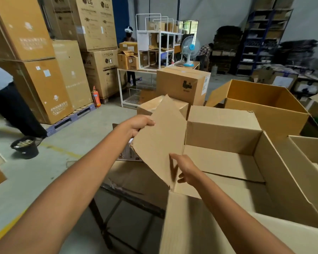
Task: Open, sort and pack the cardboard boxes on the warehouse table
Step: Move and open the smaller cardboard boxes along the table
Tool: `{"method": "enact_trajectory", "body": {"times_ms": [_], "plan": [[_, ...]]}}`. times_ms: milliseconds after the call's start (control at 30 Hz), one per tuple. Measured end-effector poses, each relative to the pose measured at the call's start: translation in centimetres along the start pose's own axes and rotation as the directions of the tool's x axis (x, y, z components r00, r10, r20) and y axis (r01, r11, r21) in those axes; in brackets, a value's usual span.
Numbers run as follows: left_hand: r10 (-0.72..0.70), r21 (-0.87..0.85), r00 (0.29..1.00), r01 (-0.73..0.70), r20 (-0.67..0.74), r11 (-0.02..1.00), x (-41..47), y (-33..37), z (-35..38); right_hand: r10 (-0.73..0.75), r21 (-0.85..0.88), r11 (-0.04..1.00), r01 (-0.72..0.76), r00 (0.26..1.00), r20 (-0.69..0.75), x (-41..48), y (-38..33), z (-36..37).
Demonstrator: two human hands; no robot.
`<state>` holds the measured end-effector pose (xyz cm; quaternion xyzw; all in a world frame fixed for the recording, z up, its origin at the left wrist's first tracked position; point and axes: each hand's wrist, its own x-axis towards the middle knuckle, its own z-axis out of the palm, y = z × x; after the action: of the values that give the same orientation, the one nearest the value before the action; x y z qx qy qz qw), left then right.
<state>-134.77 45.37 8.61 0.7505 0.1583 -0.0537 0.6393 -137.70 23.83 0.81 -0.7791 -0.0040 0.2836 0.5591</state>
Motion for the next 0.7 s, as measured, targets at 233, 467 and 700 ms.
{"method": "enact_trajectory", "body": {"times_ms": [233, 467, 700], "plan": [[0.054, -0.356, 0.998, -0.037, 0.039, 0.934, -0.1, -4.6, 0.2, -0.075, -0.078, 0.995, 0.068, 0.994, -0.084, 0.7, -1.7, -4.0], [-0.054, -0.418, 0.992, 0.097, 0.114, 0.903, 2.9, -8.2, 6.4, -0.300, -0.189, 0.949, 0.251, 0.904, -0.304, -1.0, -7.7, -9.2], [0.366, 0.603, 0.919, -0.209, -0.149, 0.770, 6.2, -10.4, 13.1, -0.291, -0.424, 0.899, 0.110, 0.874, -0.389, -0.8, -5.6, -8.1]]}}
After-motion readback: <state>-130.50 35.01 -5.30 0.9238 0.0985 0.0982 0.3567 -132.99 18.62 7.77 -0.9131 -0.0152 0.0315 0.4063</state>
